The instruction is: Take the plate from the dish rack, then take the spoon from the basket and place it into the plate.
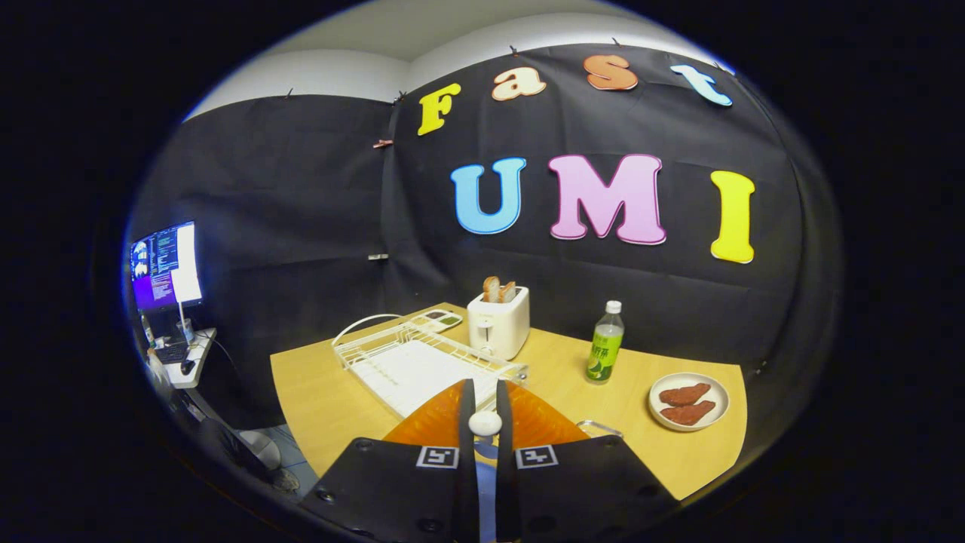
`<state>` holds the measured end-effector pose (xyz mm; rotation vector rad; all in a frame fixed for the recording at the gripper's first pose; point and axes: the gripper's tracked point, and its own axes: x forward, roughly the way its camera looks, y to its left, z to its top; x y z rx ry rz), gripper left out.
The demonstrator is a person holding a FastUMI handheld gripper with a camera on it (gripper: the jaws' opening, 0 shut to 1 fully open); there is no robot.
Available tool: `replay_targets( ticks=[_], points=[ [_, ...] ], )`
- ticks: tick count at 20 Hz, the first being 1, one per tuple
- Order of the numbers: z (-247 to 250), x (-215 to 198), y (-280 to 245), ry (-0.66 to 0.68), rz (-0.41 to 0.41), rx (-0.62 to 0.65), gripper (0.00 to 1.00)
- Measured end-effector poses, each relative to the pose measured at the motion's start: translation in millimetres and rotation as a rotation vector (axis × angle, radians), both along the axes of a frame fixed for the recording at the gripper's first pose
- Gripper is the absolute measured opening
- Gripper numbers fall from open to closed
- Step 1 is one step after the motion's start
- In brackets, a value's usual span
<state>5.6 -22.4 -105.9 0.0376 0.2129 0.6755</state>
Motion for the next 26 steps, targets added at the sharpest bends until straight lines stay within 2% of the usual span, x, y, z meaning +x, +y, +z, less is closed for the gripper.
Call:
replay_targets(
  ticks=[8, 13, 26],
  points=[
    [-62, -10, 44, -0.048, 0.08, -0.079, 0.13],
    [-98, -18, 49, -0.001, 0.109, -0.138, 0.13],
    [-112, -35, 28, 0.086, 0.12, -0.171, 0.16]
  ],
)
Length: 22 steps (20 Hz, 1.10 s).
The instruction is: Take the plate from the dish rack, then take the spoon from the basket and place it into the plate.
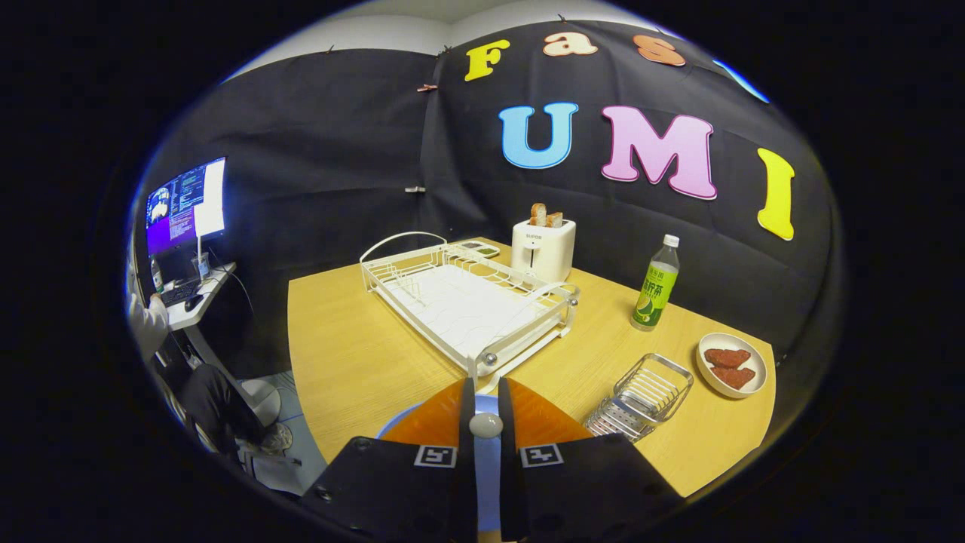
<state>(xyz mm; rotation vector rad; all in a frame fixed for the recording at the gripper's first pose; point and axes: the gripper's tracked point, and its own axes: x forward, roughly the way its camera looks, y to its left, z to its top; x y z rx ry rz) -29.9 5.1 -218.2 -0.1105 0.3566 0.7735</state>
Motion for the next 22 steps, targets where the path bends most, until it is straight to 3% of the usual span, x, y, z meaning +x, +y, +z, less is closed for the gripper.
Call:
replay_targets(
  ticks=[4, 7, 11, 15, 22],
  points=[
    [-8, -6, 3, 0.095, 0.009, 0.015, 0.22],
    [12, -6, 6, 0.095, 0.019, 0.056, 0.98],
    [52, 1, -1, 0.045, -0.019, 0.104, 0.98],
    [104, 12, -26, -0.014, -0.107, 0.161, 0.98],
    [190, 30, -97, -0.169, -0.388, 0.164, 0.97]
  ],
)
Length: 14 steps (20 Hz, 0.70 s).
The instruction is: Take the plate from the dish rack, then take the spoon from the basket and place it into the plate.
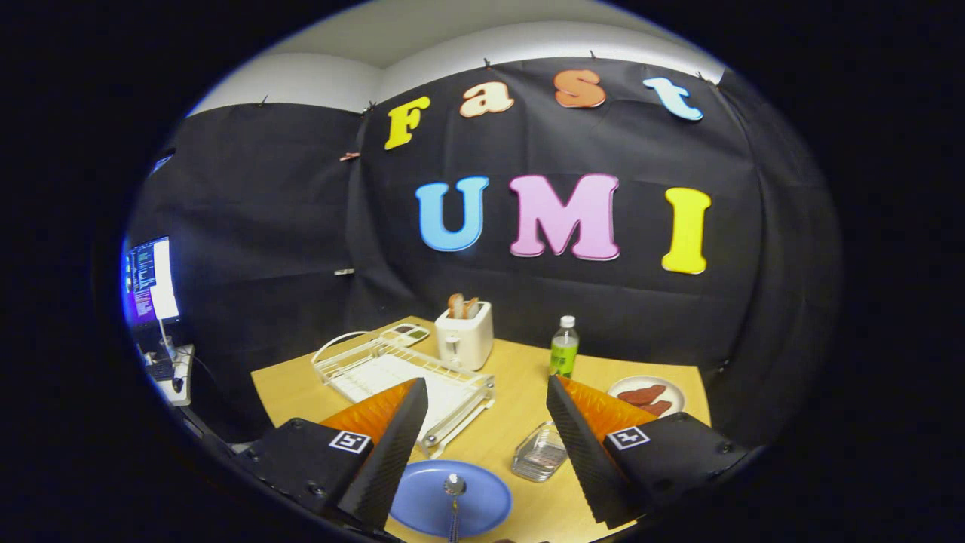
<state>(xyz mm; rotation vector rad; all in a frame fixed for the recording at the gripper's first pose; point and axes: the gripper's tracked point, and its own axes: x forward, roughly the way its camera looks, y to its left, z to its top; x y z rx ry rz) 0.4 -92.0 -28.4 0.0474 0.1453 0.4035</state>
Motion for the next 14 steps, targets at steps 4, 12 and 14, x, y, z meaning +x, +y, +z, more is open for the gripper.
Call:
replay_targets(
  ticks=[4, 12, 14],
  points=[
    [37, 1, -32, -0.05, -0.212, 0.017, 0.97],
    [35, -32, -56, -0.044, -0.515, 0.055, 0.97],
    [30, -36, -52, -0.036, -0.542, 0.044, 0.97]
  ],
)
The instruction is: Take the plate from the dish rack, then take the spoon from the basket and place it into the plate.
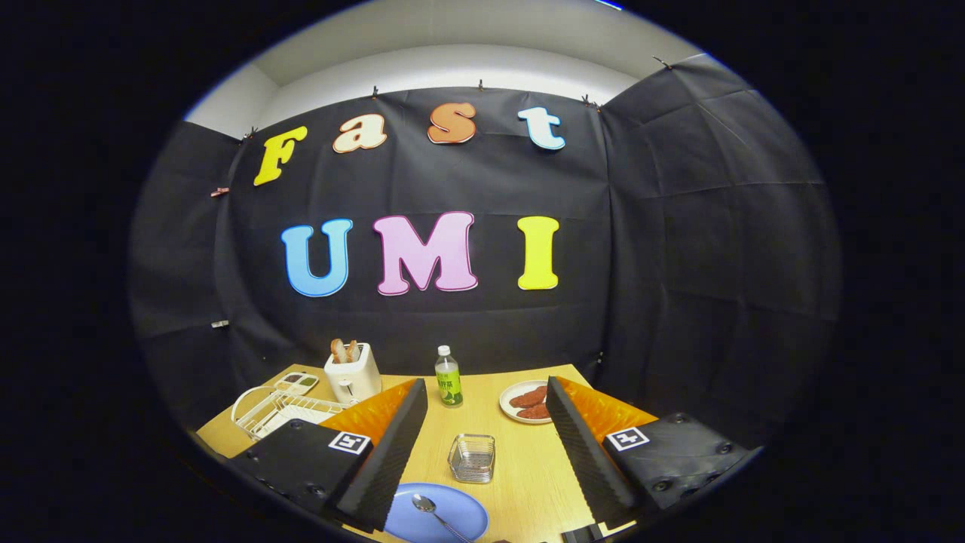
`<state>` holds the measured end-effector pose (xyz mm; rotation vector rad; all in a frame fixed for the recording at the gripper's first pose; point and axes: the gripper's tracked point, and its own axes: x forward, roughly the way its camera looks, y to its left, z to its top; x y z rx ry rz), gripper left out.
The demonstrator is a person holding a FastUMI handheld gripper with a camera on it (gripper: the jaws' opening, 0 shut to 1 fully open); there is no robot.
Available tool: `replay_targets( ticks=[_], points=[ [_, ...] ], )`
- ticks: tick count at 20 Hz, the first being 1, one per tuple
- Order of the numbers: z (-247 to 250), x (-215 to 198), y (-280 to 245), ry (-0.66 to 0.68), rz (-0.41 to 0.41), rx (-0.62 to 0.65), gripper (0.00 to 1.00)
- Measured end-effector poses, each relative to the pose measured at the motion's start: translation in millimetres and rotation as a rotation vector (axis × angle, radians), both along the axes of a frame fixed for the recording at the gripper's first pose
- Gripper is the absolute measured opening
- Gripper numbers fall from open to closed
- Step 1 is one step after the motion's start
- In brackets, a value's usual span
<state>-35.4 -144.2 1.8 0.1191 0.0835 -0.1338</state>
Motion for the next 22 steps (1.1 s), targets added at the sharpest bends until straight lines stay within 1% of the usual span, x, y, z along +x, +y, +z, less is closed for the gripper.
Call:
replay_targets(
  ticks=[6, 10, 17, 19, 22],
  points=[
    [-2, 5, 26, 0.011, -0.004, -0.025, 0.97],
    [0, 14, 42, 0.023, 0.028, -0.058, 0.97],
    [6, 21, 65, 0.006, 0.07, -0.04, 0.97],
    [4, 23, 67, 0.004, 0.071, -0.044, 0.97],
    [-1, 23, 62, 0.002, 0.047, -0.062, 0.96]
  ],
)
